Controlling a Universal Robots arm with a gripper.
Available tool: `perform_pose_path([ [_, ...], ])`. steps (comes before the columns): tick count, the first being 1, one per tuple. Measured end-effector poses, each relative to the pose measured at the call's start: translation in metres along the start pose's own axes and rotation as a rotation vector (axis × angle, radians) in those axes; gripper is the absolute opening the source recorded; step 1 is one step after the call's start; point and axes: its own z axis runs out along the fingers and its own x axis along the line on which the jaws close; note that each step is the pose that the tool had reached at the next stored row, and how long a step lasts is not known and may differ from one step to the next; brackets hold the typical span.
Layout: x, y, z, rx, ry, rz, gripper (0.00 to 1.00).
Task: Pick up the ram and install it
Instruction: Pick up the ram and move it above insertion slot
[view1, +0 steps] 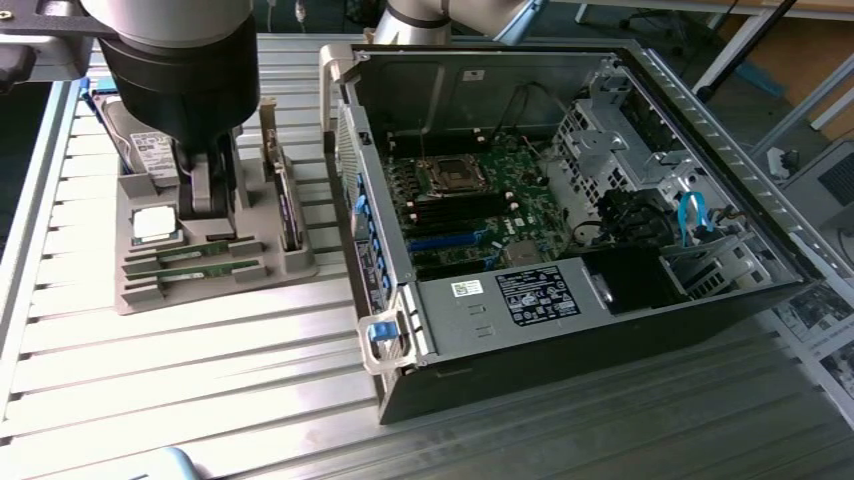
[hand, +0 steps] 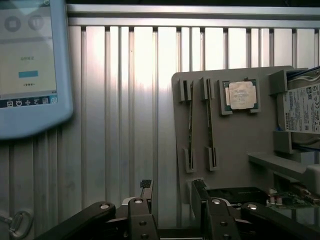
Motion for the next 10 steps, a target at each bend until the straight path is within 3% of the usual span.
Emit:
perform_pose_path([
  [10, 0.0, -0.0001, 0.0021, 0.0001, 0.0, 0.0, 0.44],
])
